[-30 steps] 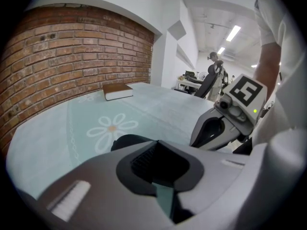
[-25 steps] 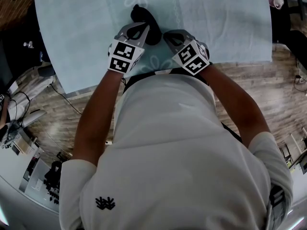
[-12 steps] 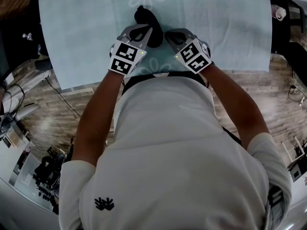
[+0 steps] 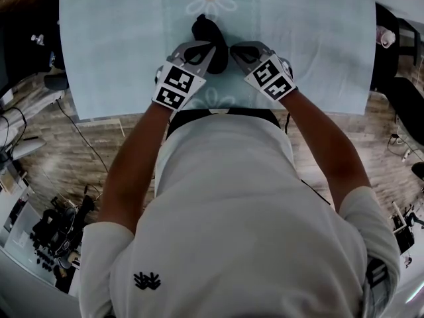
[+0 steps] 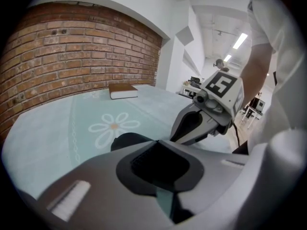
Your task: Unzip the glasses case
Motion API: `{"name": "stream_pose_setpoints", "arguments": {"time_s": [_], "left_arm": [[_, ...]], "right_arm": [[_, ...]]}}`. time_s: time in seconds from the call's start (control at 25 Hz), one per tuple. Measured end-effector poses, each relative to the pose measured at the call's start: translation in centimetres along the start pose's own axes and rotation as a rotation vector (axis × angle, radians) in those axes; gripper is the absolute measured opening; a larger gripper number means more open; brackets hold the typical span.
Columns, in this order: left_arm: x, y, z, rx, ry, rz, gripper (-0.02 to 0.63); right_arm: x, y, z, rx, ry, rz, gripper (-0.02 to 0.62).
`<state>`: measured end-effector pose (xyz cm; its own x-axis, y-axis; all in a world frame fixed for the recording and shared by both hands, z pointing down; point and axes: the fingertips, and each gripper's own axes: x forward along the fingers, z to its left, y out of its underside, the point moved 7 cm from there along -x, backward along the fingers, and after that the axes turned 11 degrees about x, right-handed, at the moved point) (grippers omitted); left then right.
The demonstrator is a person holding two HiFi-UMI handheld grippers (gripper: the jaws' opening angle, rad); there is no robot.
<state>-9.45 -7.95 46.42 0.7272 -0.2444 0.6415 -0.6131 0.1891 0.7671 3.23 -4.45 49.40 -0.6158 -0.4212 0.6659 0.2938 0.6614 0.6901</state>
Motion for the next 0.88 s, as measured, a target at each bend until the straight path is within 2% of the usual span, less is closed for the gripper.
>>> {"name": "stream_pose_setpoints", "arguments": {"time_s": [0.88], "left_arm": [[0.0, 0.2, 0.1, -0.059, 0.001, -0.020, 0.055]], "right_arm": [[2.0, -3.4, -3.2, -0.097, -0.102, 0.029, 0.002]]}}
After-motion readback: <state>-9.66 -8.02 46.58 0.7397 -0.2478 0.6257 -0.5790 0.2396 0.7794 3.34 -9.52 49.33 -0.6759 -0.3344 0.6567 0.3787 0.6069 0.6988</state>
